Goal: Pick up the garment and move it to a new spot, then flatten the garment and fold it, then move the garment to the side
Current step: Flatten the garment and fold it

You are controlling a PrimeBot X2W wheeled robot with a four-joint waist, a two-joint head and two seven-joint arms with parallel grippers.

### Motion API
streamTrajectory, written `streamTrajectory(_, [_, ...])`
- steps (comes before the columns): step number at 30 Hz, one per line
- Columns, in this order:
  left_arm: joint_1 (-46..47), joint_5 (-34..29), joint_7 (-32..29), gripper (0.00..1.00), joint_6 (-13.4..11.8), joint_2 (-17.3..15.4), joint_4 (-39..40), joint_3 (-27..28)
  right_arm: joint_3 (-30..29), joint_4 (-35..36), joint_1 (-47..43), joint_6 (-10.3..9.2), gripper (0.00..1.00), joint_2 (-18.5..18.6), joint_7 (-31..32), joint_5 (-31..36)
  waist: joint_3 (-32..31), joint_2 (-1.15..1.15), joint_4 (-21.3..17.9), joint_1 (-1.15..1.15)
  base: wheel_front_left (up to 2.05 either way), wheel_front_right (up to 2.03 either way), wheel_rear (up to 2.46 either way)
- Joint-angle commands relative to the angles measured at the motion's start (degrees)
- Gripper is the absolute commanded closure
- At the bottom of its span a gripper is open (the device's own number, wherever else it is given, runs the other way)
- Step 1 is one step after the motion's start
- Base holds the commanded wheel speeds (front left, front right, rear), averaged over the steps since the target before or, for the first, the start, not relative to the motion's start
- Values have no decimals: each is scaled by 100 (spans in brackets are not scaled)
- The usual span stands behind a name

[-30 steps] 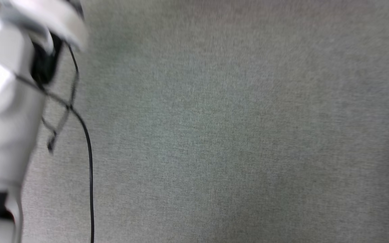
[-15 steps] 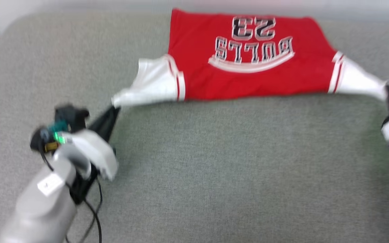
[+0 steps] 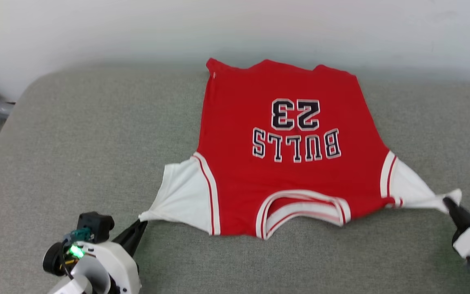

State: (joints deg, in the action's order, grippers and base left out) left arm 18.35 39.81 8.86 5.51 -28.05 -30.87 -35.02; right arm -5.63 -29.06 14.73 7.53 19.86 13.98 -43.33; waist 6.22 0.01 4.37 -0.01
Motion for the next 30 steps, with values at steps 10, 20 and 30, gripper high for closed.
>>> streamTrajectory(10, [-1301,560,-463,100,-245,-524,844,139,402,756,-1346,-8,100,488,788,-583,-746,-1,-63,1,0,0,0])
streamTrajectory(20, [-2165,902,-939,100,-425,-982,2004,111,383,1396,-2199,-8,100,747,1684,-916,-760,-1,-62,1,0,0,0])
streamTrajectory(30, [-1997,929,-1449,100,-535,-1260,3207,81,273,1897,-1907,-7,0,922,2269,-806,-341,-1,87,1,0,0,0])
